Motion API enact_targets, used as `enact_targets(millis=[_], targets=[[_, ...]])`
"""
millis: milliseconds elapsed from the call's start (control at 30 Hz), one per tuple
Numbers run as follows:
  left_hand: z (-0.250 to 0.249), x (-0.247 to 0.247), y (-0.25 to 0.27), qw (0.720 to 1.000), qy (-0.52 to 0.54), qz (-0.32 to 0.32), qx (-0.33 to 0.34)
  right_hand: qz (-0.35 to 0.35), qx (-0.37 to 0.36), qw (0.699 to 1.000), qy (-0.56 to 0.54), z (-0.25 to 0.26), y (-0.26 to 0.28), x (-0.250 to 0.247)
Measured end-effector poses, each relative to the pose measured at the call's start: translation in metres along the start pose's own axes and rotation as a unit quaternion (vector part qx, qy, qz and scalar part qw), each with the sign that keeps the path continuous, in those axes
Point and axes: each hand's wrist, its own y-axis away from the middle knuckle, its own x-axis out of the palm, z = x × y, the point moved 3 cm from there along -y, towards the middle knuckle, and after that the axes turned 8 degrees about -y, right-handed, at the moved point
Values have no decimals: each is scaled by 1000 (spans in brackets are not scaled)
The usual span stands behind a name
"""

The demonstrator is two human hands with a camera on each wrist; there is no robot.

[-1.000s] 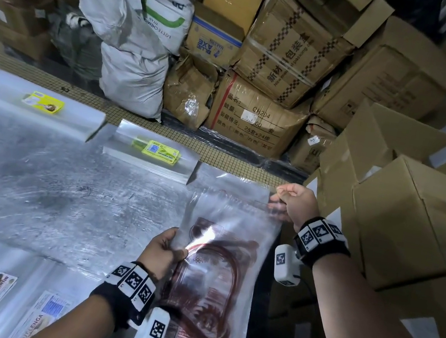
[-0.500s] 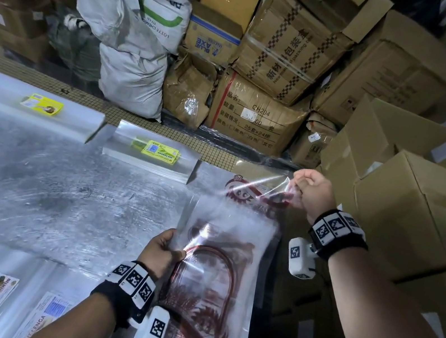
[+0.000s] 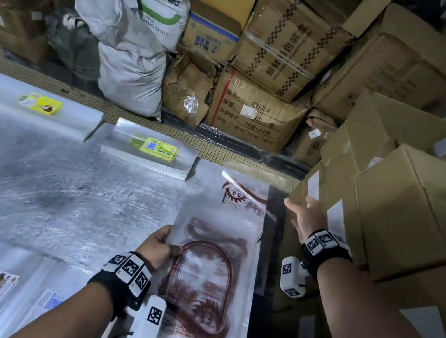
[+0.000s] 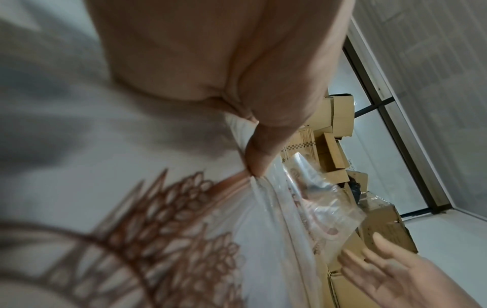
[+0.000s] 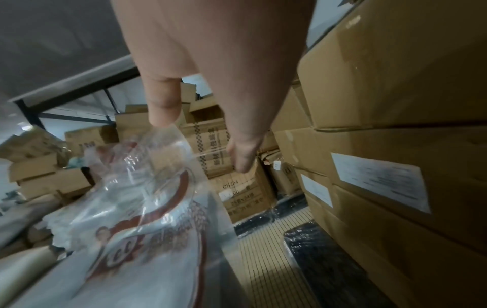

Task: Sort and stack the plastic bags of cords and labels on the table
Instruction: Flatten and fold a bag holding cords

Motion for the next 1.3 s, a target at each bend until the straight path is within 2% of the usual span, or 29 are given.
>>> enact_targets(millis=[33,100,167,233,367,500,567,700,800,900,1000,1100,1167,1300], targets=[[0,0,-1,1000,4,0,-3,17,24,998,56,-10,-1,0],[0,0,-1,1000,15,2,-12,74,128,982,119,-35,0,2],[0,0,-1,1000,17,4,-18,126,219,965,75,-64,0,5],[1,-1,-1,1000,11,5,-22,151,252,956,13,-82,4,14],[2,-2,-1,1000,2,-4,-18,125,205,970,-42,-97,1,26],[1,-1,1,1000,5,-1,-12,103,149,982,-58,-84,2,16],[0,-1,2,1000,5,-3,-14,103,121,985,-65,-65,6,7],[-2,0,4,1000,2,-5,-20,122,25,992,-12,-3,24,-8],[-4,0,6,1000,1,0,-26,163,-46,986,-13,45,51,-13],[-6,0,9,999,0,8,-35,221,-80,970,-63,71,81,-13],[-7,0,9,999,-6,-2,-38,267,-60,943,-188,76,106,-12],[-7,2,7,999,-23,-5,-35,266,-29,922,-278,60,122,-9],[-7,1,8,999,-35,-4,-36,257,4,929,-265,34,130,0],[-4,-2,10,999,-25,27,-40,181,120,959,-181,-52,137,22]])
